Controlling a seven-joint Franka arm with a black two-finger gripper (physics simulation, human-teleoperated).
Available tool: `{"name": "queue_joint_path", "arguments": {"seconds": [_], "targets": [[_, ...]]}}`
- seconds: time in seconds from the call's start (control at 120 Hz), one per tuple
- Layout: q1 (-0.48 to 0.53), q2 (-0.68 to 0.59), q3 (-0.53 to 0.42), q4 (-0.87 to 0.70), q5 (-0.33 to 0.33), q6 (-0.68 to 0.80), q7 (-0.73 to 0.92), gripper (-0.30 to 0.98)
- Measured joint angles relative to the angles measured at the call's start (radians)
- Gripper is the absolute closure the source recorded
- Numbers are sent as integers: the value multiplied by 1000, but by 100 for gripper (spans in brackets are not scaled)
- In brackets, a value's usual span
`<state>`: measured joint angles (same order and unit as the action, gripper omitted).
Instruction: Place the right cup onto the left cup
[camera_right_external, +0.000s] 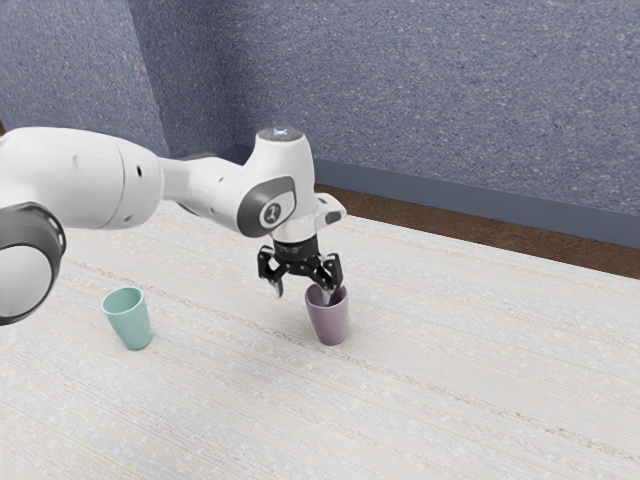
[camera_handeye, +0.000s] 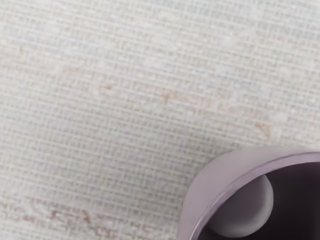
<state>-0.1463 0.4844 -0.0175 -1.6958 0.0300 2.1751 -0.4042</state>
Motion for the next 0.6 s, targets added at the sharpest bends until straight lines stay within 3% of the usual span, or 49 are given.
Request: {"name": "queue_joint_path", "arguments": {"seconds": [0.158,0.258,0.4,0.6], "targets": [[-1,2,0,-1,32,14,25,42],[-2,3,-2,-2,44,18,38,58],[-10,4,-2,-4,46,21,51,70],[-22,-3,-2,-6,45,22,62,75]]}}
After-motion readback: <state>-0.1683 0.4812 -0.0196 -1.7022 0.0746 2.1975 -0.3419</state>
